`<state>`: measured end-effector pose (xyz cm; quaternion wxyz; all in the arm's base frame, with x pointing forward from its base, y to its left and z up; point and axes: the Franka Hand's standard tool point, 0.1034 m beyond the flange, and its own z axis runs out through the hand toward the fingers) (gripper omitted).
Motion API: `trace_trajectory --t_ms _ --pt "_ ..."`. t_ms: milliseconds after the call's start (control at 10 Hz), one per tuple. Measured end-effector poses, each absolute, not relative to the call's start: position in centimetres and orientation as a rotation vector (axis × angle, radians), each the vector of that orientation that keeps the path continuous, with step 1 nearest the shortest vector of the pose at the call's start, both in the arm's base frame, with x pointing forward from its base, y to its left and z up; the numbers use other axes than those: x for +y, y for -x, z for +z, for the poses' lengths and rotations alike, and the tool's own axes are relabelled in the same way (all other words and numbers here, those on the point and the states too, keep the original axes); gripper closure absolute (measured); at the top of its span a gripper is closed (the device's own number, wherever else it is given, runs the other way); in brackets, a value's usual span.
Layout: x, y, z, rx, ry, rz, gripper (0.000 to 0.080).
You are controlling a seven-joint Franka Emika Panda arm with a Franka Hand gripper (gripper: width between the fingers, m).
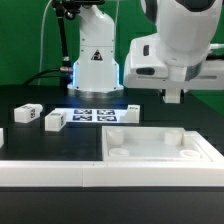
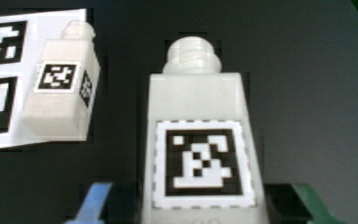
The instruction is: Assemble one leg
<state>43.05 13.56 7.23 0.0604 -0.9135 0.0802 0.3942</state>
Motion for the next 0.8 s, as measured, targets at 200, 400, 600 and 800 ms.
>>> trace_trajectory --t_ms 200,400,600,800 --pt "13.2 -44.4 7.9 0.220 2.837 0.968 0.0508" --pt "12.9 -46.8 9.9 0.211 2.873 0.809 0.0508" --pt "12.6 -49.1 11.3 0.213 2.924 0.582 0.0508" --pt "12.8 -49.3 11.0 0.220 2.959 0.387 0.0508"
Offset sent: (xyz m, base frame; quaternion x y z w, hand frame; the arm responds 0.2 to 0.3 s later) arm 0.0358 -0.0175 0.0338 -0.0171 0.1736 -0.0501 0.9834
